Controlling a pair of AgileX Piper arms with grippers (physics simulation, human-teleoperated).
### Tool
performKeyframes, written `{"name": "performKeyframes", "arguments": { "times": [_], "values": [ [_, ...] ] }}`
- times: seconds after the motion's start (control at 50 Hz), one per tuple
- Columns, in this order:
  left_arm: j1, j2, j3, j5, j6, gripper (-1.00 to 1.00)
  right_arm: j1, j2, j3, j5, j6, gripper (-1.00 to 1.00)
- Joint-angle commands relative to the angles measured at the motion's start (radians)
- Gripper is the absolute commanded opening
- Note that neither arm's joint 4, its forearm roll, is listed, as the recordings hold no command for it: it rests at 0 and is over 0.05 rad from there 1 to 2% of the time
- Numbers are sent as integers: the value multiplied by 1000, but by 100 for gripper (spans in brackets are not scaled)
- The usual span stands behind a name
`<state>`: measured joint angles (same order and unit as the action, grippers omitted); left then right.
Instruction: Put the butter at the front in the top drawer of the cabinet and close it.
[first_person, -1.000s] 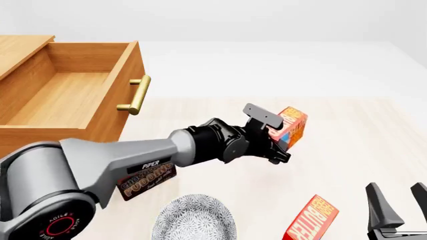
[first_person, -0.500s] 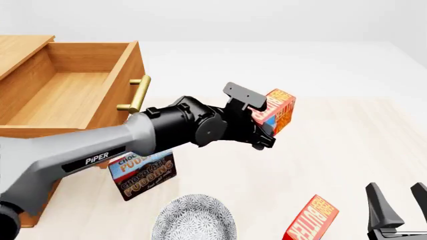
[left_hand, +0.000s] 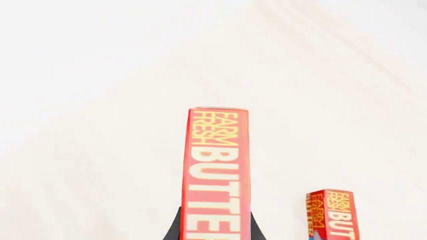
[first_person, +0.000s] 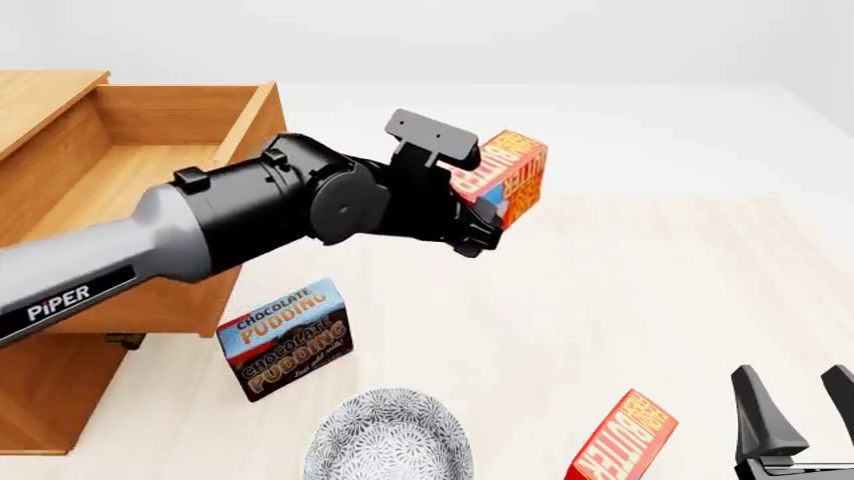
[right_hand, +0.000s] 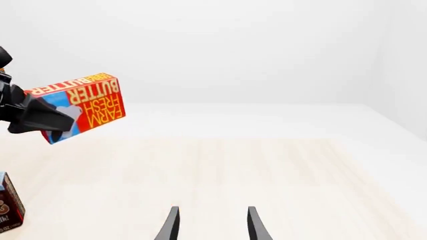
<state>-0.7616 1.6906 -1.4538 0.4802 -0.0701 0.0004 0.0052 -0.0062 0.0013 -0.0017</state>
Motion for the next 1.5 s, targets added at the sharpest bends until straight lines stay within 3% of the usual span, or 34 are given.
{"name": "performKeyframes", "arguments": {
  "times": [0.02,0.94,1.5],
  "values": [
    [48,-73,-24,54,41,-100,0,0,1,-1,1,100],
    [310,-252,-81,271,108,-100,0,0,1,-1,1,100],
    [528,-380,-87,363,124,-100,0,0,1,-1,1,100]
  ]
}}
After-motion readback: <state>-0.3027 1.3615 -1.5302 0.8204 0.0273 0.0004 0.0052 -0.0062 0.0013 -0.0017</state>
